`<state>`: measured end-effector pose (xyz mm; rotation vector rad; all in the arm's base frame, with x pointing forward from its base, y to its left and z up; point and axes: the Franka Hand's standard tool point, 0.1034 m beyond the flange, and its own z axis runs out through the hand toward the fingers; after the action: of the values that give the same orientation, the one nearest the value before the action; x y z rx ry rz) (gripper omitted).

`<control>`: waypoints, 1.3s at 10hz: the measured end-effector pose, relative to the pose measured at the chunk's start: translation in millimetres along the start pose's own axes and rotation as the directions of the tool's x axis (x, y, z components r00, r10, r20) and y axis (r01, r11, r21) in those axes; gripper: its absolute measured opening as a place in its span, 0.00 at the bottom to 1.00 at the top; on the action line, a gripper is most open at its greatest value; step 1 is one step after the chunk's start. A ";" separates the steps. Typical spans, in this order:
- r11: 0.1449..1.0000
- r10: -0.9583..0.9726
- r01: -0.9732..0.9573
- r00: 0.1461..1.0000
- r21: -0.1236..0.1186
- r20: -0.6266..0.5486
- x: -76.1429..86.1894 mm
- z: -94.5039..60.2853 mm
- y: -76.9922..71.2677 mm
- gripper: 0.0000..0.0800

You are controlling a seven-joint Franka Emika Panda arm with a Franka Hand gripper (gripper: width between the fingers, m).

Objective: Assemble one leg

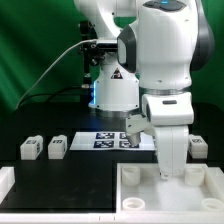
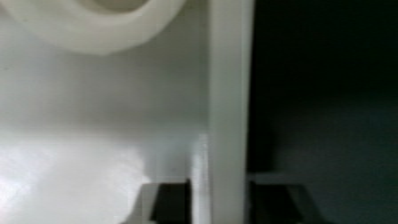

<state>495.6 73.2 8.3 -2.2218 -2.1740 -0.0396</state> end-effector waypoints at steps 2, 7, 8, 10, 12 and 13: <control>1.000 0.001 -0.001 1.000 0.000 0.000 -0.5 0.1 -0.1 0.60; 1.000 0.003 -0.003 1.000 0.001 0.000 -1.5 0.3 -0.2 0.81; 1.000 0.004 -0.004 1.000 0.001 0.000 -1.8 0.4 -0.2 0.81; 1.000 0.004 -0.004 1.000 0.001 0.000 -2.2 0.4 -0.2 0.81; 0.997 0.075 -0.075 0.997 -0.001 -0.001 -1.5 -1.2 0.5 0.81; 0.992 0.127 -0.127 0.992 -0.012 0.002 2.6 -12.0 0.4 0.81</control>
Offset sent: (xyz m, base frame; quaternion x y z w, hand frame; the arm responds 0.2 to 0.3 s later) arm 0.0000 0.0000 0.0000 0.0000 0.0000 0.0000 1.0000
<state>496.1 75.4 20.4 -2.3625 -2.0332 -0.0463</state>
